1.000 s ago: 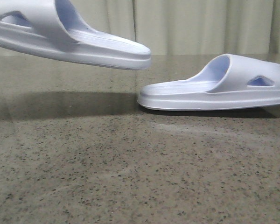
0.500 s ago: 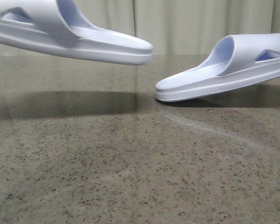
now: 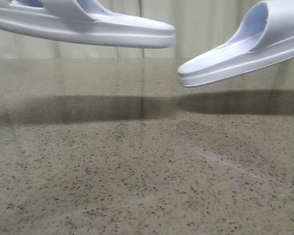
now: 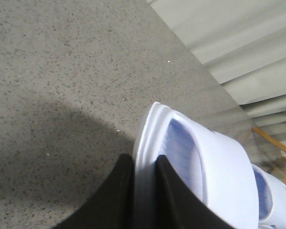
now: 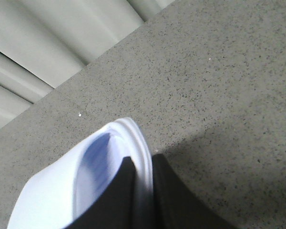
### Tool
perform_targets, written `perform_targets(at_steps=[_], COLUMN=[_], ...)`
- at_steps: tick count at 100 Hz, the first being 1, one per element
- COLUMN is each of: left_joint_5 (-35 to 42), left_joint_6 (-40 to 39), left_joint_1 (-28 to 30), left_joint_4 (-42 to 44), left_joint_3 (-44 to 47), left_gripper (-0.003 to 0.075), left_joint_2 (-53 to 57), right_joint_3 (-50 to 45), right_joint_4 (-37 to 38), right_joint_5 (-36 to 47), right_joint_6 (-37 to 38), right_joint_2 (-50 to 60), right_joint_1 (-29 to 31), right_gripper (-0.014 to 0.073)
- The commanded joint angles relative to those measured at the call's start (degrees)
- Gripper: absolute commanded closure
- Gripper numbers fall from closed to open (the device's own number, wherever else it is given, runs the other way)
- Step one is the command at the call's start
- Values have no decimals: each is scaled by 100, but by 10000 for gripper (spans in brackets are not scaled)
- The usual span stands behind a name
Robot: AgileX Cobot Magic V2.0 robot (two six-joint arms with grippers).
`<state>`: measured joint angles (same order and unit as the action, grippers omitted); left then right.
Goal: Insert blue slippers together front up
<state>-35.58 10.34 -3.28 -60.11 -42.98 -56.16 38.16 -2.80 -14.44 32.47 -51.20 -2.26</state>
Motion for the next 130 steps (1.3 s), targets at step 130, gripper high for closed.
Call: perform_targets(at_steps=[130], left_joint_5=[-341], left_joint_6=[336], left_joint_1=[12], left_joint_4=[-1112], left_joint_3=[-162], left_gripper=[704], left_joint_2=[96], right_joint_3=[205], right_joint_4=[-968], right_joint_5=[167], right_joint_6=[-39], right_joint_2=[383], right_joint_1=[-663], right_gripper=[675])
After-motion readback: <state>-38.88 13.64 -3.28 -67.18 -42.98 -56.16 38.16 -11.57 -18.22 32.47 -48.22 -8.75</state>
